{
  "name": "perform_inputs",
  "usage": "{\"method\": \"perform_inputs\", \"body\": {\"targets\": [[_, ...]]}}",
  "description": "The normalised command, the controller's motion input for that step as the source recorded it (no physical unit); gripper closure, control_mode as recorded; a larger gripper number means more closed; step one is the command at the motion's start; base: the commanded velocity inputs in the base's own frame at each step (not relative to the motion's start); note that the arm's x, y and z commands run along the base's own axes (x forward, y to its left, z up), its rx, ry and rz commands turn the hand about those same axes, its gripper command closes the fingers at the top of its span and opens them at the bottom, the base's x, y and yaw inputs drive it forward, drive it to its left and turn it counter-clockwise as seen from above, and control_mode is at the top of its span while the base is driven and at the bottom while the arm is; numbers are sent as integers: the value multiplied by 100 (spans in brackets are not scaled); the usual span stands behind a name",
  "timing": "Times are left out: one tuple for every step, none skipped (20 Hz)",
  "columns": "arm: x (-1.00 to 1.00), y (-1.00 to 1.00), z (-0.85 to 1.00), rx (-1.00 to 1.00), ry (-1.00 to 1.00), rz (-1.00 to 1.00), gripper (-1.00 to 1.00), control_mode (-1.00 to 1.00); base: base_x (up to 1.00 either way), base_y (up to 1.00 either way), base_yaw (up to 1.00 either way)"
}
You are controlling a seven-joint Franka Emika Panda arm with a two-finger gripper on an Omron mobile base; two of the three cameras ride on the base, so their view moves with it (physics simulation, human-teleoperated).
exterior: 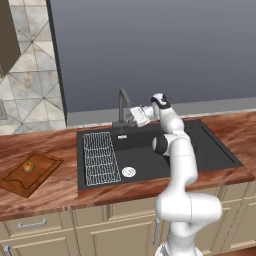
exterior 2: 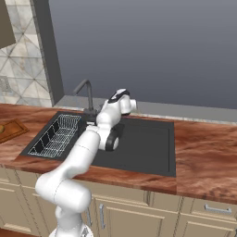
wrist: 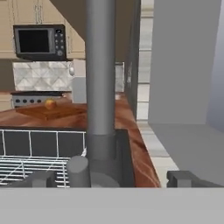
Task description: Pick the apple from the sink and place it on the cutting board to airdry. Then turn off the sink faucet.
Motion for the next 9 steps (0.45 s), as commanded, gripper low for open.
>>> {"method": "perform_inputs", "body": {"targets": [[8,100,0,-9,0,7,-100,-100,0,0,0],[8,100,0,-9,0,9,-100,-100,0,0,0],[0,100,0,-8,0,9,-100,-100,0,0,0],[0,88,0,-8,0,9,-100,-100,0,0,0],[0,77,0,-7,-2,8,-100,-100,0,0,0],[0,71,0,-8,-4,8,-100,-100,0,0,0],[0,74,0,-8,-6,8,-100,-100,0,0,0],[0,85,0,-10,-6,7,-100,-100,0,0,0],[0,100,0,-12,-6,7,-100,-100,0,0,0]]}}
